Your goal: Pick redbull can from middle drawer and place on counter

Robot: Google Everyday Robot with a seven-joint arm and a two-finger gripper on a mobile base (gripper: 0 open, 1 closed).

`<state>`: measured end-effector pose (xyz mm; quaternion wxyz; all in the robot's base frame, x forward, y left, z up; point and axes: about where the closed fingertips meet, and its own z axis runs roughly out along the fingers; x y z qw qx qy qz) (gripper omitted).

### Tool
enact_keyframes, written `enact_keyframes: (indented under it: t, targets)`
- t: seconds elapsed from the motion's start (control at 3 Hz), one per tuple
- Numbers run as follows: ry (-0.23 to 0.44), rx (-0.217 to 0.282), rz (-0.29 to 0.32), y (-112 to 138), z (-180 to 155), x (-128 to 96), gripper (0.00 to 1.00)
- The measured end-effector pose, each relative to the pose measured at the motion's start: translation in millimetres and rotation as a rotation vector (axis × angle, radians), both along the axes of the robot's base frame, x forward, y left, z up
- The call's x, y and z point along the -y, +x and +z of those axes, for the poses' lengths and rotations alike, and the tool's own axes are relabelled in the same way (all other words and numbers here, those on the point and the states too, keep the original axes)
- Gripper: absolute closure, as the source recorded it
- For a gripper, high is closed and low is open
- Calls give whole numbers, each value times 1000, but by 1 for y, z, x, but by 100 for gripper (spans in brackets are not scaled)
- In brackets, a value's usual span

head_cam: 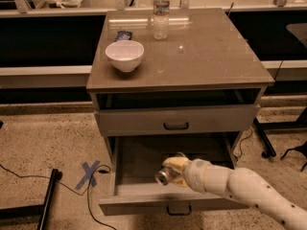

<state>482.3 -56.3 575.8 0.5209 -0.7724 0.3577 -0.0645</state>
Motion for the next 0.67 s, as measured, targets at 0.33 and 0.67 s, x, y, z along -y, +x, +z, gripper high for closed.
enact_keyframes:
  t: [0.33, 0.67]
  targets:
    - [3, 0, -48, -4, 1, 22, 100]
    - [26, 14, -49, 5, 7, 21, 100]
